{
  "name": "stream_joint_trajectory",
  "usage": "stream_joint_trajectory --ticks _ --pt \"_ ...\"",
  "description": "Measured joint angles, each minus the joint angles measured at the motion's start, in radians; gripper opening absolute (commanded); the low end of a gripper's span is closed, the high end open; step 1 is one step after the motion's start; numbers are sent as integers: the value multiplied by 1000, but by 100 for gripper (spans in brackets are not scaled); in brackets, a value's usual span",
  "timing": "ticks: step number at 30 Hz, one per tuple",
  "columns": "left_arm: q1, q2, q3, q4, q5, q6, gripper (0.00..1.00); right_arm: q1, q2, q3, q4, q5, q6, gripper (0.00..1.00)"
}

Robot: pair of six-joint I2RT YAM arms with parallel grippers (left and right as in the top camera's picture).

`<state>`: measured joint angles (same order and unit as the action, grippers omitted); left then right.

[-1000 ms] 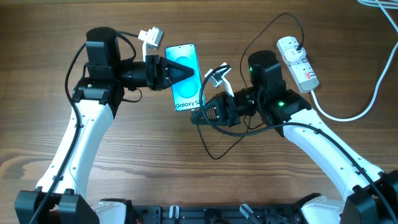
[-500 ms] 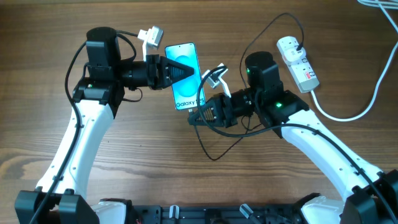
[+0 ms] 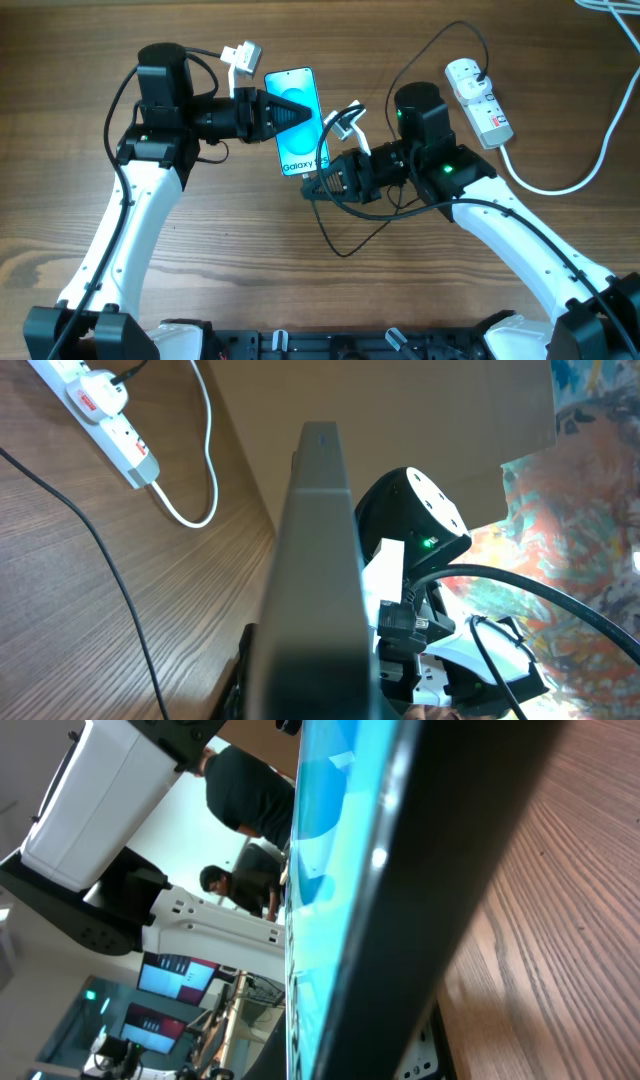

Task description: Plug charger to phone and switch on socket

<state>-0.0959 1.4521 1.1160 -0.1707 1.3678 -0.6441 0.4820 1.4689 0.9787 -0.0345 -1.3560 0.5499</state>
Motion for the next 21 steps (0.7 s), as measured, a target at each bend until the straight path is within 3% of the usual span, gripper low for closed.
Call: stream_joint_trajectory --ticks 21 --pt "7 0 3 -2 -18 42 4 0 0 -2 -2 16 2 4"
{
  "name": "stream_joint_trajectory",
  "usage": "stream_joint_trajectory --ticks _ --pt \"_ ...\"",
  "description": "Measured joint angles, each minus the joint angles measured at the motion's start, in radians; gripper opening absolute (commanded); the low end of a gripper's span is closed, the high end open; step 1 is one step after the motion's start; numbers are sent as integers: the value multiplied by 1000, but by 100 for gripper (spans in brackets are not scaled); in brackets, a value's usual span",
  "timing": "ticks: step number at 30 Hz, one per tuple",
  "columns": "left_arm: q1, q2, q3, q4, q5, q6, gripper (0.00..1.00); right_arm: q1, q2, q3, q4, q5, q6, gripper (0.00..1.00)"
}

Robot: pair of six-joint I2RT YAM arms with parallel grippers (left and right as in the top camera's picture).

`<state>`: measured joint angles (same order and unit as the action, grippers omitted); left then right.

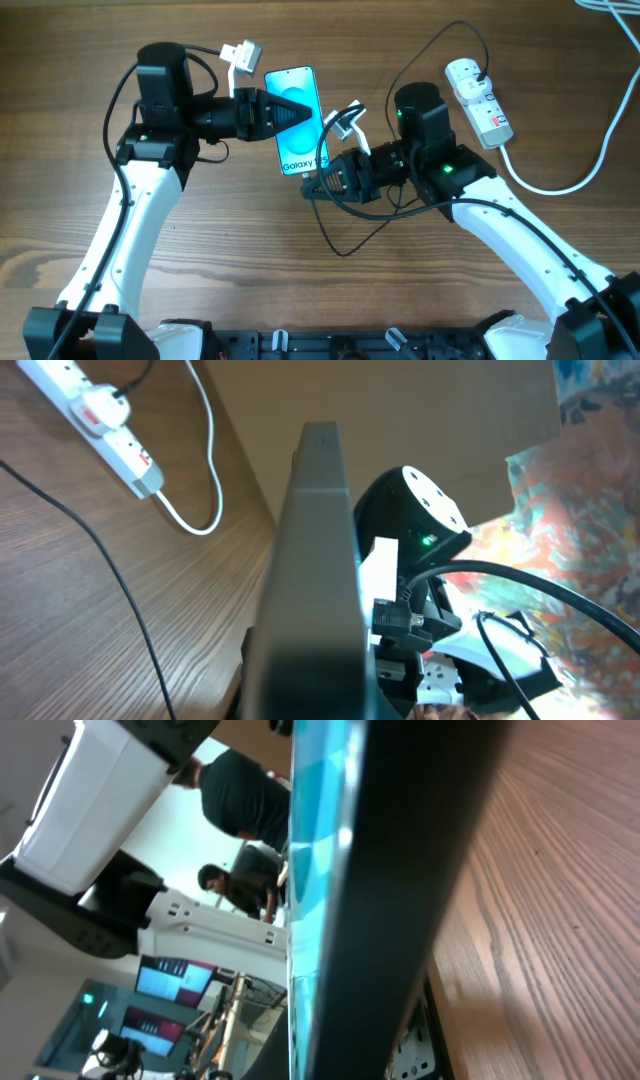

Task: Plug charger to phone and switch on socket
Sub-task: 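Withdraw the right gripper with the plug away from the phone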

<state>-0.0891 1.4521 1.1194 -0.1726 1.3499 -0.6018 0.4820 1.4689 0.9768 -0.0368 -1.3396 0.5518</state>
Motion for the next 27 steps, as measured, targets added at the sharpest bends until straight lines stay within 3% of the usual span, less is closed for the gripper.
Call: stream_joint_trajectory --ticks 3,8,12,17,22,27 --pt "19 0 0 -23 -81 19 4 3 -1 0 -42 6 -26 4" --pt "98 3 0 -94 -209 44 4 12 -3 -2 -300 127 -138 4" --pt "132 3 0 -142 -249 48 4 13 -3 -6 -500 411 -211 4" --pt "136 3 0 -205 -265 68 4 13 -2 -6 -679 929 -220 4" --pt "136 3 0 -245 -269 91 4 12 30 -16 -711 1226 -217 5" --pt "136 3 0 -255 -269 100 4 12 123 -24 -678 1308 -217 5"
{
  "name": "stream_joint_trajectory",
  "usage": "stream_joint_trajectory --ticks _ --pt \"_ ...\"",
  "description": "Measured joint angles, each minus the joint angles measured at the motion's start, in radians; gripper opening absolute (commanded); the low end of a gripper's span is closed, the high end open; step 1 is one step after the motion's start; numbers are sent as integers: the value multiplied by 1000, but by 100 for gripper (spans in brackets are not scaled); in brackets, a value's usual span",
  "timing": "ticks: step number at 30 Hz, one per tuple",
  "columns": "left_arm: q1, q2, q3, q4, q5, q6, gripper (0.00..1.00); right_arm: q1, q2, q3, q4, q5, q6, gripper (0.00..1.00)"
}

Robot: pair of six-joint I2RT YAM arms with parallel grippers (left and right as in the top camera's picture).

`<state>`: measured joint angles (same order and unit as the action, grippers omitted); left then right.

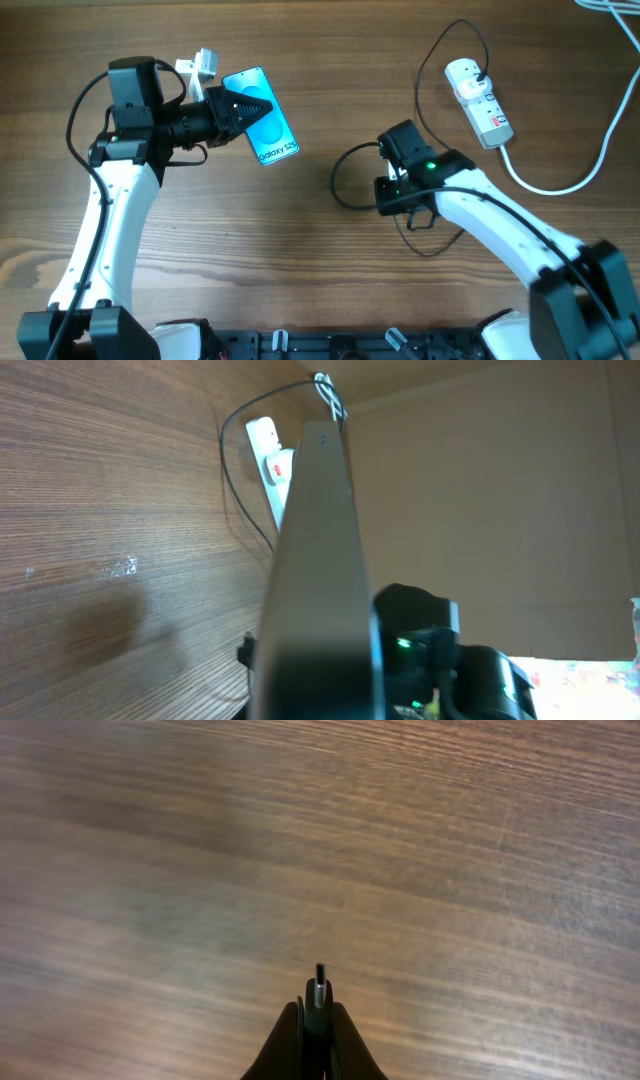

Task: Plug charger to phone and switch on socket
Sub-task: 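Withdraw the right gripper with the plug away from the phone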

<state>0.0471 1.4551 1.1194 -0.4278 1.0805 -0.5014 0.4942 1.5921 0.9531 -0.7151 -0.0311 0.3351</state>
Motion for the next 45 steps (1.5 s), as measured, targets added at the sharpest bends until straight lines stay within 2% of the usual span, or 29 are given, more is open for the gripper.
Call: stream_joint_trajectory --ticks 6,8,10,13,16,18,21,28,30,31,38,41,45 --pt "0 0 0 -21 0 3 4 0 131 -1 43 29 0 8" --pt "0 0 0 -22 0 3 4 0 161 2 44 33 0 13" --pt "0 0 0 -22 -1 4 4 0 164 1 50 34 1 24" --pt "0 0 0 -23 -3 4 4 3 165 4 50 32 3 36" --pt "0 0 0 -22 -3 4 4 3 166 5 50 33 3 37" --pt "0 0 0 -22 -3 4 4 3 166 5 49 33 3 36" --pt "0 0 0 -22 -3 4 4 3 166 6 39 36 3 28" --pt "0 0 0 -22 -3 4 4 1 167 7 3 21 -23 17" --pt "0 0 0 -22 -3 4 4 0 167 7 0 12 -28 7" --pt "0 0 0 -22 -3 4 4 0 167 7 1 8 -31 5" --pt "0 0 0 -24 -3 4 4 -4 167 7 7 -27 -38 4" --pt "0 0 0 -37 -3 3 4 -11 167 7 21 -156 -68 4" --pt "0 0 0 -27 8 3 4 -34 74 7 21 -468 -177 4"
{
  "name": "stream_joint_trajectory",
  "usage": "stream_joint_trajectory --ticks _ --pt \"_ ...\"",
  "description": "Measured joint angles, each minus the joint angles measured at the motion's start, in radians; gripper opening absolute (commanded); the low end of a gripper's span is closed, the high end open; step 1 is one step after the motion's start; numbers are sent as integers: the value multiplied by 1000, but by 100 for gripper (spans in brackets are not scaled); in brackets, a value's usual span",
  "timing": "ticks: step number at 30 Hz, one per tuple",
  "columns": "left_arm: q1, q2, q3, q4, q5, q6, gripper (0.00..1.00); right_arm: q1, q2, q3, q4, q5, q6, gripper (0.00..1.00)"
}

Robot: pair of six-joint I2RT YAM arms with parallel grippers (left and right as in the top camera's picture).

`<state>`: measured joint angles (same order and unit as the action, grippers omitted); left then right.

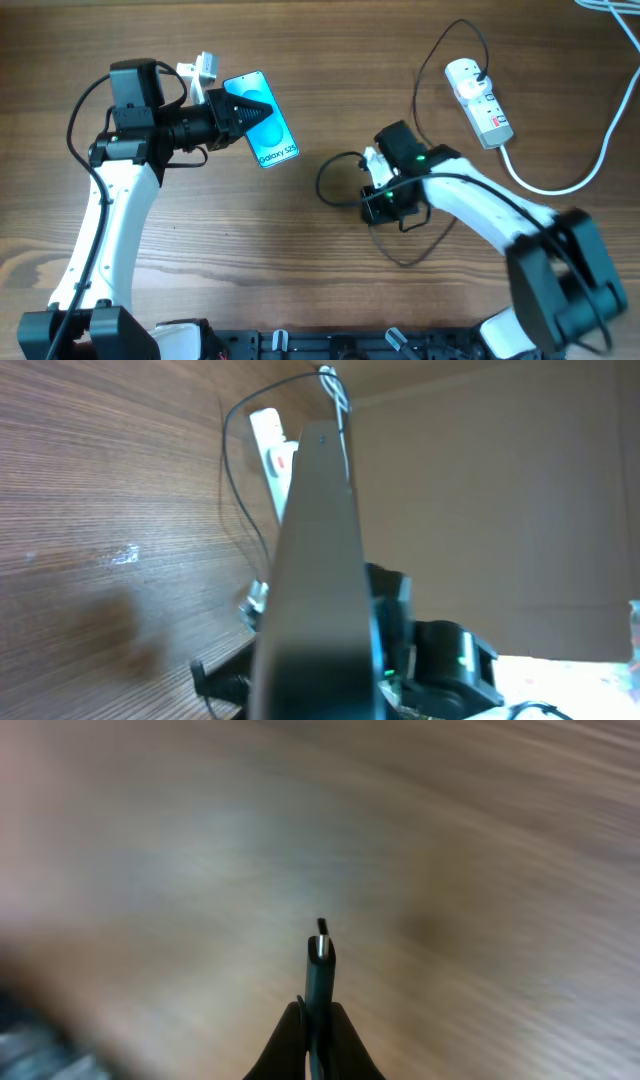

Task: Plug charger to phone and switch on socket
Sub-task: 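Withdraw the right gripper with the plug away from the phone, then bring the USB-C plug back under the phone's bottom port with the right gripper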

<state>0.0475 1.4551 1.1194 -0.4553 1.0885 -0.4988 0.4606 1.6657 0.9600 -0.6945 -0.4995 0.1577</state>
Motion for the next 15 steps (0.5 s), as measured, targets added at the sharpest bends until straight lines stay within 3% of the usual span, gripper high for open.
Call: stream_joint_trajectory --ticks 7,15 --pt "0 0 0 147 182 -50 4 -21 -359 11 68 -424 -92 4" --pt "-6 0 0 183 258 -239 4 -21 -428 13 220 -576 37 4"
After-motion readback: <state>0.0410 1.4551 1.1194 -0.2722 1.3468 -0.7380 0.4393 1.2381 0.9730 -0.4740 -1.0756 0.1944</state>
